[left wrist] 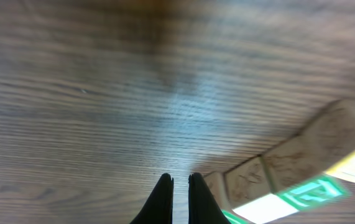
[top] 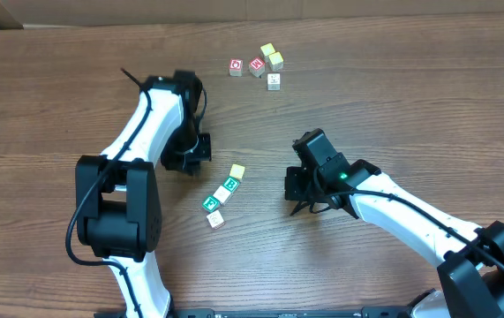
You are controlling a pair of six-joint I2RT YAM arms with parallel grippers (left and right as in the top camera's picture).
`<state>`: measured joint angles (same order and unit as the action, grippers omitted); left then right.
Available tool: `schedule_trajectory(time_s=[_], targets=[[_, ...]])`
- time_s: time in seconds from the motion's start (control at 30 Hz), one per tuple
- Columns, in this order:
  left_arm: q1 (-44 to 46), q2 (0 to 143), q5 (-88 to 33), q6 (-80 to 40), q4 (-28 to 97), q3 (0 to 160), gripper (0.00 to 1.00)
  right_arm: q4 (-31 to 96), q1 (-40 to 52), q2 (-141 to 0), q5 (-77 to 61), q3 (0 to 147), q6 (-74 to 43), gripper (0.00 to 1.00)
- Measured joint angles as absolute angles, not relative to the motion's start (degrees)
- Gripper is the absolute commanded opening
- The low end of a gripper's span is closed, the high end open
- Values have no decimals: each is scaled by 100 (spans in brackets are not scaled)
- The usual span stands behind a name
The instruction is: Flip 5 blocks
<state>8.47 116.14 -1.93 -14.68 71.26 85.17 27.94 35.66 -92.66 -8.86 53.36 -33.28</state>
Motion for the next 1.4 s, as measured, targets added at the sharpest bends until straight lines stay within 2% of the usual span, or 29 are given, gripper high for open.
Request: schedule_trajectory(time_s=[0.43, 0.83, 1.4], targets=[[978, 11614, -456, -1463, 7017, 7660, 4, 2842, 3577, -9266, -963, 5336, -3387, 4], [978, 11614, -1044, -1441, 6842, 7631, 4, 2969, 3577, -9266, -961, 5336, -3389, 4], [1227, 11614, -1118, -1354, 6720, 7631, 4, 3114, 3601, -9266, -958, 5336, -3391, 4]])
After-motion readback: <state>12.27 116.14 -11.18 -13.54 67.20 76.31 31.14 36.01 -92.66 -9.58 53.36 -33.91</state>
